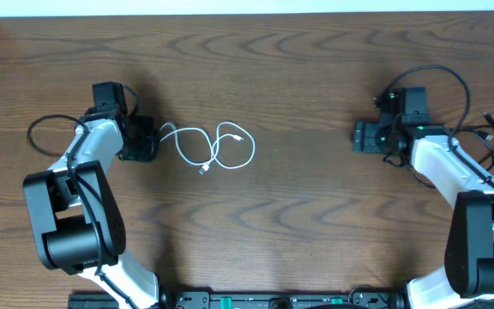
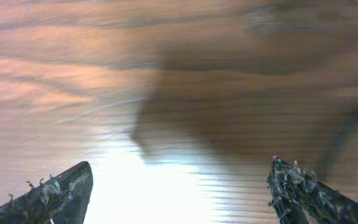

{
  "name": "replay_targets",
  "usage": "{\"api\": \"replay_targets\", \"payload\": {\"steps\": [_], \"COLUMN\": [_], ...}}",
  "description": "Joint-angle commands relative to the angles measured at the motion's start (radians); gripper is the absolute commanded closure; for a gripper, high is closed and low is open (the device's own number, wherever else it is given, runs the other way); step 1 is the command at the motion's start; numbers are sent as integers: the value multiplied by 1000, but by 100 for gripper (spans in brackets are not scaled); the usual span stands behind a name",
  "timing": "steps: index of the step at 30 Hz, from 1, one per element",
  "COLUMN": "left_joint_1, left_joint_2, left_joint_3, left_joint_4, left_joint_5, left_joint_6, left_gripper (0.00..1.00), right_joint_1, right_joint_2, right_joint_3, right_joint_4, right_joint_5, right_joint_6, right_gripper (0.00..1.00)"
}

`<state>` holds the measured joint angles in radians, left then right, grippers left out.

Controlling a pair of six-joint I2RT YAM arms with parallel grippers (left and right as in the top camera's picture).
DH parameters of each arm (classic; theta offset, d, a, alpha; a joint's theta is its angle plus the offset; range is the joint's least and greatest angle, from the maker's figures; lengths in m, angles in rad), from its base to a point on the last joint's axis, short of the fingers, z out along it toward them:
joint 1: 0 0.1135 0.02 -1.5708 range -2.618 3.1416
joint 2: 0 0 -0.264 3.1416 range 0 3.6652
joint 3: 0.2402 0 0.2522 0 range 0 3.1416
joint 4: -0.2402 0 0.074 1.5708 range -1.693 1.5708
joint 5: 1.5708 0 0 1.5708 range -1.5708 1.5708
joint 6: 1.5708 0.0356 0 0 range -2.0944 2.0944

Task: Untangle cables
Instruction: 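Move both grippers toward the white cable at center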

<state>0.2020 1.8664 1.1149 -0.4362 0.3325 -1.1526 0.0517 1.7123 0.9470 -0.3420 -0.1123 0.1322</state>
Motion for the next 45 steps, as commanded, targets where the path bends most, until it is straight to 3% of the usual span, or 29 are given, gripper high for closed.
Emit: {"api": "replay_targets", "payload": {"steps": [1,6,9,30,45], "left_joint_1": [-6,-45,-80,-320,-352], "left_joint_2": [8,8,8,8,8], "left_joint_3": [-6,-6,-6,-6,-6], "left_joint_4": [32,49,81,174,192], "left_joint_5": [177,232,245,201,195], "left_joint_6": [289,433,473,479,479], "left_gripper": [93,91,92,92,91], "right_joint_1": [45,115,164,434,480], "right_joint_2": [-6,-6,-6,-6,9], "right_joint_3": [10,6,5,5,5], "right_joint_4": [1,-2,-3,98,126], "right_joint_5": [-117,-134,-134,-134,-146], "right_joint_6": [13,40,59,77,77], "right_gripper": [13,11,16,1,1]}}
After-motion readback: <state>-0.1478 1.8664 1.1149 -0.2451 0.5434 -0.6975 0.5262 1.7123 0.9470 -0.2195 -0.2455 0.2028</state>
